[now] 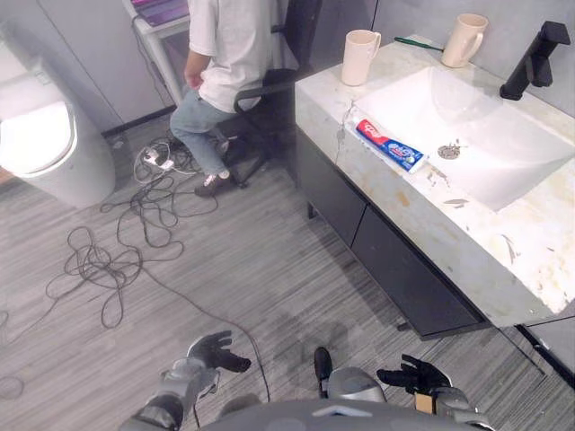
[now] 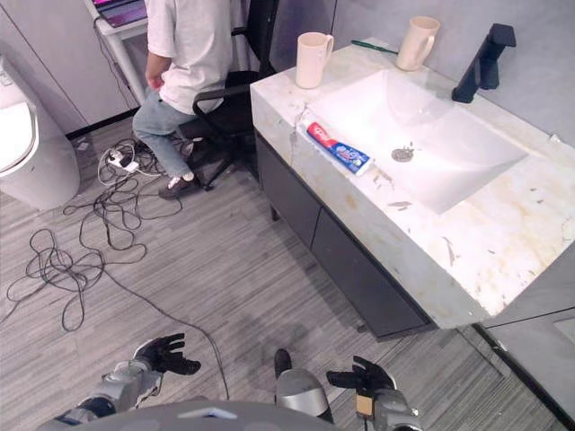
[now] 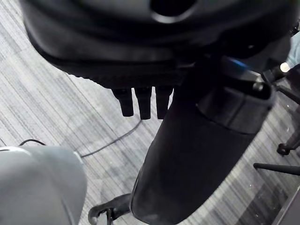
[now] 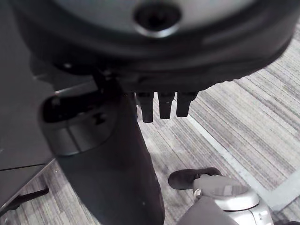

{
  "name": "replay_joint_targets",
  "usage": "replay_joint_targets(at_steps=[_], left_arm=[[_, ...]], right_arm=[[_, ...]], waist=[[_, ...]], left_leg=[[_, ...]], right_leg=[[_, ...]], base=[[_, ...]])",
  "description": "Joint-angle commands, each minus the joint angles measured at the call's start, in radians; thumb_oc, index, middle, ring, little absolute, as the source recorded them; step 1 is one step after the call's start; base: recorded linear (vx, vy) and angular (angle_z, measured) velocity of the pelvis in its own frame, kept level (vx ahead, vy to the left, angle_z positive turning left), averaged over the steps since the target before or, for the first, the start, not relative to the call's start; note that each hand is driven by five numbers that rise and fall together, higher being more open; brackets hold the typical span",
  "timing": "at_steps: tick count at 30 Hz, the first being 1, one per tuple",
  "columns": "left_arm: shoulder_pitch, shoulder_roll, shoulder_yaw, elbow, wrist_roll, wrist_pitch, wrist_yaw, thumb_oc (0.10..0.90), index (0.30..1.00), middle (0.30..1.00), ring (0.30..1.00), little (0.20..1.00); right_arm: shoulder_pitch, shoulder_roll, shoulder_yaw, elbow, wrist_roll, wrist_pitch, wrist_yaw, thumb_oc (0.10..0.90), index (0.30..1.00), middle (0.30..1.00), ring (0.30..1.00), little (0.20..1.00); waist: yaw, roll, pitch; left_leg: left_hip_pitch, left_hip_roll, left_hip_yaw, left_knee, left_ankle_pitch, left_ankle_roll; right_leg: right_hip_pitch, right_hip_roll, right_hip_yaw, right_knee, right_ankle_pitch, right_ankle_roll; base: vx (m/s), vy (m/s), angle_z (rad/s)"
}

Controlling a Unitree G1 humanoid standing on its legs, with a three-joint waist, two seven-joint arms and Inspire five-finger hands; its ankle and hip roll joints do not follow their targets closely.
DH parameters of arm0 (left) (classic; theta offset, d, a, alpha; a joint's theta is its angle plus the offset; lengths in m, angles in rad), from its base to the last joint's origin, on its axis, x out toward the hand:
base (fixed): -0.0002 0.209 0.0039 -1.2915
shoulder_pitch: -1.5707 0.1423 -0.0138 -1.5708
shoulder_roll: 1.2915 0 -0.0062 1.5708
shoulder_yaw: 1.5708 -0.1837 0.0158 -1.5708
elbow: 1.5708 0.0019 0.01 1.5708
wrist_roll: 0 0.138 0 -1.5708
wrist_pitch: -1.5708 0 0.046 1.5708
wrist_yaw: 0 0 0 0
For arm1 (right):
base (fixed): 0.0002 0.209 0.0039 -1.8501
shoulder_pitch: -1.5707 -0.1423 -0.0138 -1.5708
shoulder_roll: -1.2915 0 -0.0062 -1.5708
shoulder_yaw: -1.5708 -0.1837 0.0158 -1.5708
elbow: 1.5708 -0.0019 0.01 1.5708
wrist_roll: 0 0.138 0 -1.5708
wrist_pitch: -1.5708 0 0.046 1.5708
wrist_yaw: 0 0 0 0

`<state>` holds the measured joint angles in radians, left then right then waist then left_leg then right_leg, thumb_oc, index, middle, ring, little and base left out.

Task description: Organize the bathroom.

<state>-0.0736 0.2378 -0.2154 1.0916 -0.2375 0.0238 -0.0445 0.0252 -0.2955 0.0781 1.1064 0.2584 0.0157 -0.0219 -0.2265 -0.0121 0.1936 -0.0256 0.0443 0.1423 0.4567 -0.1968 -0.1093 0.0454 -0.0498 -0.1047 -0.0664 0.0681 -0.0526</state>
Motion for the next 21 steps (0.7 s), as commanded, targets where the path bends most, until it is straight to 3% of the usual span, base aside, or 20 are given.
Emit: replay_joint_targets(at_steps=[1, 2, 3, 4, 6, 7, 8, 11, 14, 15, 16, 17, 19, 20, 21], left_arm=[[-0.025, 0.049, 0.018, -0.023, -0.026, -0.036, 0.022, 0.800, 0.900, 0.900, 0.900, 0.900], [-0.018, 0.051, 0.019, -0.025, -0.035, -0.040, 0.022, 0.800, 0.900, 0.900, 0.900, 0.900], [-0.017, 0.052, 0.019, -0.026, -0.038, -0.041, 0.024, 0.800, 0.900, 0.900, 0.900, 0.900], [-0.009, 0.053, 0.022, -0.027, -0.034, -0.046, 0.030, 0.800, 0.900, 0.900, 0.900, 0.900], [0.004, 0.054, 0.028, -0.019, -0.023, -0.059, 0.030, 0.800, 0.900, 0.900, 0.900, 0.900], [0.015, 0.055, 0.037, -0.009, -0.004, -0.071, 0.028, 0.800, 0.900, 0.900, 0.900, 0.900], [0.017, 0.056, 0.039, -0.004, 0.006, -0.074, 0.025, 0.800, 0.900, 0.900, 0.900, 0.900], [0.018, 0.056, 0.045, 0.025, 0.032, -0.090, 0.016, 0.800, 0.900, 0.900, 0.900, 0.900], [0.015, 0.063, 0.037, 0.035, 0.050, -0.097, -0.007, 0.800, 0.900, 0.900, 0.900, 0.900], [0.011, 0.068, 0.023, 0.038, 0.047, -0.091, -0.016, 0.800, 0.900, 0.900, 0.900, 0.900], [0.012, 0.069, 0.019, 0.039, 0.044, -0.089, -0.017, 0.800, 0.900, 0.900, 0.900, 0.900], [0.018, 0.070, 0.016, 0.036, 0.043, -0.082, -0.020, 0.800, 0.900, 0.900, 0.900, 0.900], [0.024, 0.070, 0.015, 0.037, 0.042, -0.084, -0.016, 0.800, 0.900, 0.900, 0.900, 0.900], [0.023, 0.070, 0.017, 0.047, 0.003, -0.064, 0.017, 0.800, 0.900, 0.900, 0.900, 0.900], [0.023, 0.070, 0.019, 0.050, -0.005, -0.063, 0.020, 0.800, 0.900, 0.900, 0.900, 0.900]], right_arm=[[0.006, -0.030, 0.013, 0.039, 0.004, -0.012, -0.014, 0.800, 0.900, 0.900, 0.900, 0.900], [0.008, -0.031, 0.017, 0.037, 0.005, -0.015, -0.018, 0.800, 0.900, 0.900, 0.900, 0.900], [0.008, -0.031, 0.018, 0.036, 0.006, -0.015, -0.019, 0.800, 0.900, 0.900, 0.900, 0.900], [0.008, -0.031, 0.022, 0.035, 0.005, -0.015, -0.020, 0.800, 0.900, 0.900, 0.900, 0.900], [0.007, -0.031, 0.029, 0.035, 0.008, -0.012, -0.025, 0.800, 0.900, 0.900, 0.900, 0.900], [0.009, -0.035, 0.034, 0.033, 0.008, -0.004, -0.023, 0.800, 0.900, 0.900, 0.900, 0.900], [0.009, -0.036, 0.033, 0.033, 0.014, -0.001, -0.025, 0.800, 0.900, 0.900, 0.900, 0.900], [-0.004, -0.035, 0.019, 0.052, 0.011, 0.003, -0.032, 0.800, 0.900, 0.900, 0.900, 0.900], [-0.005, -0.033, -0.004, 0.065, 0.035, -0.010, -0.042, 0.800, 0.900, 0.900, 0.900, 0.900], [0.010, -0.029, -0.027, 0.064, 0.047, -0.030, -0.043, 0.800, 0.900, 0.900, 0.900, 0.900], [0.014, -0.025, -0.030, 0.061, 0.043, -0.035, -0.043, 0.800, 0.900, 0.900, 0.900, 0.900], [0.023, -0.017, -0.033, 0.049, 0.030, -0.044, -0.046, 0.800, 0.900, 0.900, 0.900, 0.900], [0.029, -0.018, -0.033, 0.040, 0.005, -0.047, -0.039, 0.800, 0.900, 0.900, 0.900, 0.900], [0.032, -0.023, -0.025, 0.039, -0.037, -0.058, -0.011, 0.800, 0.900, 0.900, 0.900, 0.900], [0.031, -0.023, -0.023, 0.039, -0.043, -0.059, -0.008, 0.800, 0.900, 0.900, 0.900, 0.900]], waist=[[-0.025, -0.014, -0.025], [-0.015, -0.005, -0.017], [-0.013, -0.003, -0.018], [-0.001, 0.004, -0.015], [0.016, 0.009, -0.012], [0.034, 0.019, -0.011], [0.037, 0.021, -0.010], [0.040, 0.040, -0.011], [0.034, 0.053, -0.009], [0.022, 0.063, -0.008], [0.019, 0.065, -0.008], [0.015, 0.067, -0.006], [0.014, 0.085, -0.002], [0.008, 0.096, 0.009], [0.007, 0.095, 0.010]], left_leg=[[0.024, 0.034, -0.007, -0.163, 0.106, 0.067], [0.034, 0.077, -0.036, -0.241, 0.142, 0.047], [0.031, 0.088, -0.045, -0.260, 0.157, 0.041], [0.018, 0.139, -0.076, -0.310, 0.204, 0.016], [0.009, 0.196, -0.105, -0.359, 0.241, -0.003], [0.008, 0.252, -0.139, -0.403, 0.270, -0.019], [0.008, 0.261, -0.145, -0.404, 0.270, -0.020], [0.037, 0.253, -0.129, -0.395, 0.219, -0.018], [0.038, 0.210, -0.103, -0.365, 0.177, -0.011], [0.039, 0.168, -0.072, -0.365, 0.160, 0.014], [0.040, 0.146, -0.070, -0.370, 0.155, 0.026], [0.053, 0.106, -0.061, -0.386, 0.142, 0.048], [0.060, 0.096, -0.045, -0.398, 0.126, 0.061], [0.086, 0.080, 0.013, -0.409, 0.102, 0.077], [0.090, 0.076, 0.023, -0.410, 0.099, 0.079]], right_leg=[[-0.116, 0.029, 0.009, 0.264, -0.144, 0.165], [-0.105, 0.037, 0.032, 0.274, -0.166, 0.172], [-0.104, 0.039, 0.038, 0.272, -0.168, 0.174], [-0.085, 0.042, 0.062, 0.269, -0.186, 0.181], [-0.061, 0.036, 0.079, 0.269, -0.209, 0.191], [-0.043, 0.021, 0.084, 0.284, -0.241, 0.204], [-0.041, 0.015, 0.084, 0.293, -0.249, 0.207], [-0.063, -0.041, 0.067, 0.348, -0.267, 0.237], [-0.095, -0.082, 0.063, 0.408, -0.275, 0.256], [-0.115, -0.104, 0.070, 0.460, -0.264, 0.266], [-0.131, -0.111, 0.082, 0.493, -0.236, 0.275], [-0.192, -0.131, 0.113, 0.615, -0.155, 0.291], [-0.259, -0.133, 0.131, 0.730, -0.082, 0.287], [-0.316, -0.138, 0.102, 0.761, -0.076, 0.273], [-0.316, -0.137, 0.094, 0.749, -0.077, 0.274]], base=[[0.39, 0.395, -0.75], [0.39, 0.399, -0.90], [0.34, 0.326, -0.84], [0.31, 0.267, -0.87], [0.40, 0.352, -1.06], [0.40, 0.379, -1.21], [0.48, 0.528, -1.40], [0.23, 0.376, -0.87], [0.17, 0.481, -0.52], [0.16, 0.458, -0.21], [0.22, 0.619, -0.01], [0.14, 0.378, -0.10], [0.18, 0.415, -0.45], [0.21, 0.382, -0.86], [0.26, 0.382, -0.89]])
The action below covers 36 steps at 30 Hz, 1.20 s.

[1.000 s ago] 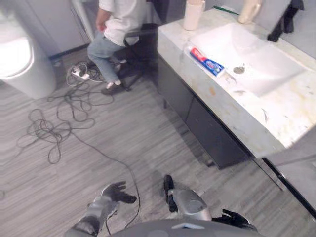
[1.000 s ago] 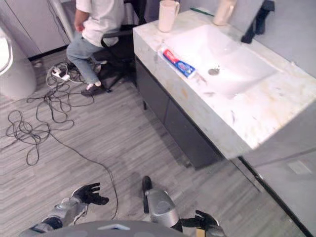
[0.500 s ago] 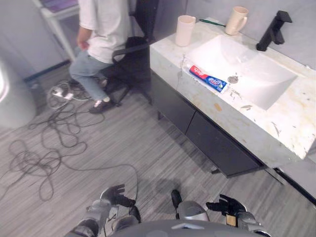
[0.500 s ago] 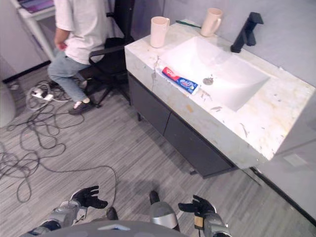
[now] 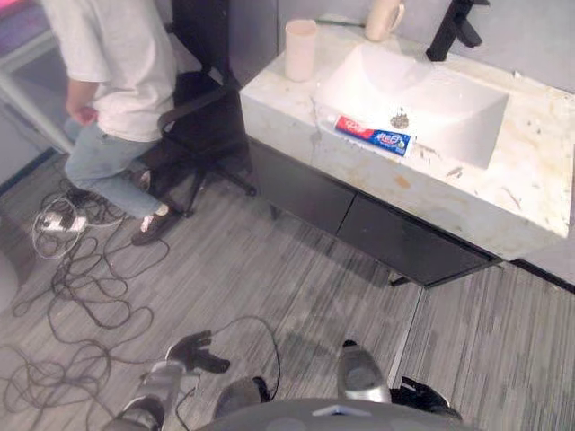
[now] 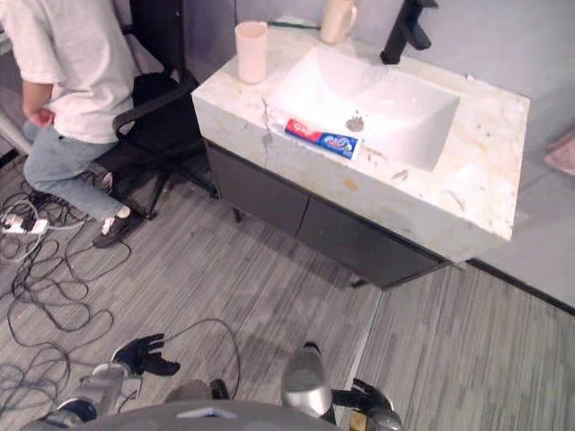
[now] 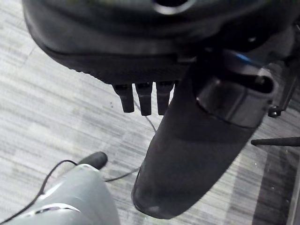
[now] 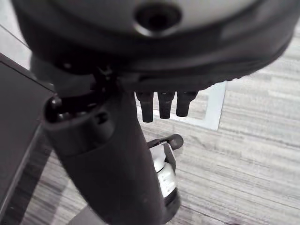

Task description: Organize the bathroom.

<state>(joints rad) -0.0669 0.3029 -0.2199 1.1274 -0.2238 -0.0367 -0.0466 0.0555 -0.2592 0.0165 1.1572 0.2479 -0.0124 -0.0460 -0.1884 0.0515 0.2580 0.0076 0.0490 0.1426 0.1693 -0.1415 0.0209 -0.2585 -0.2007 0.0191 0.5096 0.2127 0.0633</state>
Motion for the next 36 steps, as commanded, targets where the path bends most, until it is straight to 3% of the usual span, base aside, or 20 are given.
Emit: replay_joint_targets(at_steps=[1, 2, 3, 4, 6, 7, 8, 10, 11, 13, 16, 18, 22, 24, 26, 30, 31, 36], left_arm=[[0.014, 0.005, 0.033, 0.026, -0.042, -0.002, 0.029, 0.800, 0.900, 0.900, 0.900, 0.900], [0.005, 0.006, 0.045, 0.027, -0.045, 0.001, 0.041, 0.800, 0.900, 0.900, 0.900, 0.900], [-0.001, 0.004, 0.048, 0.027, -0.043, 0.003, 0.047, 0.800, 0.900, 0.900, 0.900, 0.900], [-0.009, -0.002, 0.049, 0.018, -0.048, 0.010, 0.063, 0.800, 0.900, 0.900, 0.900, 0.900], [-0.022, -0.014, 0.043, 0.017, -0.052, 0.007, 0.094, 0.800, 0.900, 0.900, 0.900, 0.900], [-0.025, -0.015, 0.044, 0.018, -0.050, 0.006, 0.097, 0.800, 0.900, 0.900, 0.900, 0.900], [-0.043, -0.016, 0.036, 0.024, -0.035, 0.014, 0.096, 0.800, 0.900, 0.900, 0.900, 0.900], [-0.047, -0.019, 0.035, 0.014, -0.023, 0.025, 0.091, 0.800, 0.900, 0.900, 0.900, 0.900], [-0.045, -0.022, 0.028, 0.012, -0.008, 0.018, 0.080, 0.800, 0.900, 0.900, 0.900, 0.900], [-0.030, -0.026, 0.034, -0.001, -0.018, 0.014, 0.072, 0.800, 0.900, 0.900, 0.900, 0.900], [-0.017, -0.025, 0.044, -0.012, -0.022, 0.019, 0.075, 0.800, 0.900, 0.900, 0.900, 0.900], [-0.008, -0.028, 0.045, -0.010, -0.015, 0.019, 0.080, 0.800, 0.900, 0.900, 0.900, 0.900], [0.014, -0.030, 0.044, -0.009, -0.004, 0.026, 0.077, 0.800, 0.900, 0.900, 0.900, 0.900], [0.012, -0.032, 0.035, 0.022, -0.008, 0.027, 0.067, 0.800, 0.900, 0.900, 0.900, 0.900], [0.021, -0.032, 0.036, 0.041, -0.017, 0.007, 0.064, 0.800, 0.900, 0.900, 0.900, 0.900], [0.045, -0.030, 0.055, 0.055, -0.042, -0.022, 0.070, 0.800, 0.900, 0.900, 0.900, 0.900], [0.057, -0.031, 0.068, 0.064, -0.058, -0.033, 0.072, 0.800, 0.900, 0.900, 0.900, 0.900], [0.067, -0.037, 0.083, 0.071, -0.051, -0.047, 0.082, 0.800, 0.900, 0.900, 0.900, 0.900]], right_arm=[[-0.005, -0.056, 0.045, -0.009, -0.055, -0.035, 0.022, 0.800, 0.900, 0.900, 0.900, 0.900], [-0.008, -0.049, 0.058, -0.010, -0.066, -0.039, 0.022, 0.800, 0.900, 0.900, 0.900, 0.900], [-0.008, -0.046, 0.065, -0.013, -0.055, -0.039, 0.019, 0.800, 0.900, 0.900, 0.900, 0.900], [0.000, -0.043, 0.072, -0.026, -0.041, -0.037, 0.017, 0.800, 0.900, 0.900, 0.900, 0.900], [0.009, -0.045, 0.074, -0.028, -0.038, -0.033, 0.029, 0.800, 0.900, 0.900, 0.900, 0.900], [0.011, -0.045, 0.072, -0.027, -0.038, -0.035, 0.031, 0.800, 0.900, 0.900, 0.900, 0.900], [0.020, -0.044, 0.068, -0.014, 0.000, -0.046, 0.029, 0.800, 0.900, 0.900, 0.900, 0.900], [0.027, -0.049, 0.057, -0.007, 0.026, -0.054, 0.022, 0.800, 0.900, 0.900, 0.900, 0.900], [0.029, -0.057, 0.057, -0.008, 0.032, -0.048, 0.011, 0.800, 0.900, 0.900, 0.900, 0.900], [0.027, -0.069, 0.060, -0.017, 0.039, -0.042, 0.005, 0.800, 0.900, 0.900, 0.900, 0.900], [0.016, -0.075, 0.065, -0.017, 0.034, -0.066, 0.018, 0.800, 0.900, 0.900, 0.900, 0.900], [-0.002, -0.068, 0.080, -0.017, 0.036, -0.070, 0.019, 0.800, 0.900, 0.900, 0.900, 0.900], [-0.026, -0.065, 0.106, -0.015, 0.059, -0.075, 0.016, 0.800, 0.900, 0.900, 0.900, 0.900], [-0.032, -0.063, 0.096, -0.016, 0.071, -0.077, 0.025, 0.800, 0.900, 0.900, 0.900, 0.900], [-0.033, -0.056, 0.088, -0.005, 0.047, -0.098, 0.039, 0.800, 0.900, 0.900, 0.900, 0.900], [-0.043, -0.036, 0.102, -0.004, -0.006, -0.125, 0.056, 0.800, 0.900, 0.900, 0.900, 0.900], [-0.046, -0.029, 0.103, -0.003, -0.020, -0.138, 0.071, 0.800, 0.900, 0.900, 0.900, 0.900], [-0.055, -0.012, 0.114, -0.001, -0.011, -0.148, 0.072, 0.800, 0.900, 0.900, 0.900, 0.900]], waist=[[-0.033, 0.018, -0.055], [-0.034, -0.003, -0.063], [-0.035, -0.017, -0.069], [-0.041, -0.037, -0.068], [-0.047, -0.052, -0.067], [-0.049, -0.053, -0.068], [-0.066, -0.054, -0.074], [-0.063, -0.058, -0.079], [-0.055, -0.064, -0.075], [-0.028, -0.077, -0.065], [-0.002, -0.089, -0.064], [0.015, -0.089, -0.067], [0.039, -0.066, -0.064], [0.022, -0.039, -0.069], [0.017, -0.034, -0.072], [0.026, -0.032, -0.071], [0.036, -0.035, -0.075], [0.058, -0.039, -0.093]], left_leg=[[0.072, 0.048, 0.059, -0.129, 0.038, -0.047], [0.083, 0.020, 0.100, -0.137, 0.034, -0.046], [0.088, 0.001, 0.123, -0.138, 0.028, -0.046], [0.104, -0.027, 0.147, -0.142, 0.018, -0.046], [0.127, -0.055, 0.165, -0.146, -0.003, -0.035], [0.128, -0.058, 0.163, -0.144, -0.005, -0.032], [0.123, -0.074, 0.133, -0.127, -0.007, -0.027], [0.092, -0.068, 0.135, -0.038, -0.007, -0.047], [0.036, -0.062, 0.102, 0.114, 0.046, -0.084], [-0.058, -0.050, 0.035, 0.289, 0.086, -0.110], [-0.073, -0.046, -0.013, 0.266, 0.043, -0.077], [-0.021, -0.042, -0.089, 0.121, 0.016, -0.049], [0.033, -0.020, -0.206, -0.065, 0.051, -0.070], [0.073, -0.002, -0.155, -0.141, 0.061, -0.074], [0.090, -0.010, -0.133, -0.151, 0.044, -0.067], [0.108, -0.016, -0.065, -0.164, 0.026, -0.056], [0.116, -0.011, -0.018, -0.177, 0.022, -0.053], [0.116, 0.003, 0.039, -0.196, 0.030, -0.050]], right_leg=[[0.008, 0.029, -0.079, 0.087, -0.242, 0.162], [0.040, 0.060, -0.149, -0.087, -0.270, 0.154], [0.051, 0.078, -0.198, -0.185, -0.273, 0.144], [0.068, 0.118, -0.265, -0.305, -0.239, 0.129], [0.065, 0.140, -0.297, -0.356, -0.203, 0.112], [0.068, 0.143, -0.286, -0.363, -0.200, 0.110], [0.081, 0.172, -0.220, -0.373, -0.197, 0.099], [0.116, 0.161, -0.226, -0.367, -0.214, 0.083], [0.158, 0.166, -0.199, -0.391, -0.219, 0.065], [0.203, 0.156, -0.171, -0.398, -0.233, 0.044], [0.227, 0.144, -0.138, -0.398, -0.245, 0.046], [0.234, 0.151, -0.099, -0.410, -0.245, 0.057], [0.242, 0.162, -0.047, -0.418, -0.253, 0.078], [0.229, 0.138, -0.062, -0.410, -0.255, 0.101], [0.217, 0.116, -0.064, -0.413, -0.244, 0.120], [0.188, 0.065, -0.110, -0.416, -0.215, 0.151], [0.182, 0.044, -0.152, -0.432, -0.198, 0.162], [0.182, 0.033, -0.200, -0.452, -0.190, 0.162]], base=[[0.20, 0.198, -1.48], [0.22, 0.199, -1.18], [0.20, 0.137, -1.49], [0.14, 0.099, -1.03], [0.13, 0.114, -0.89], [0.14, 0.093, -0.49], [0.09, 0.043, 0.01], [0.09, 0.046, 0.58], [0.10, 0.047, 0.74], [0.08, 0.134, 0.22], [0.07, 0.203, -0.60], [0.08, 0.224, -1.06], [0.07, 0.215, -0.98], [0.02, 0.320, -0.97], [-0.01, 0.179, -0.85], [-0.05, 0.069, -0.69], [-0.05, 0.004, -0.73], [-0.03, -0.037, -0.40]])
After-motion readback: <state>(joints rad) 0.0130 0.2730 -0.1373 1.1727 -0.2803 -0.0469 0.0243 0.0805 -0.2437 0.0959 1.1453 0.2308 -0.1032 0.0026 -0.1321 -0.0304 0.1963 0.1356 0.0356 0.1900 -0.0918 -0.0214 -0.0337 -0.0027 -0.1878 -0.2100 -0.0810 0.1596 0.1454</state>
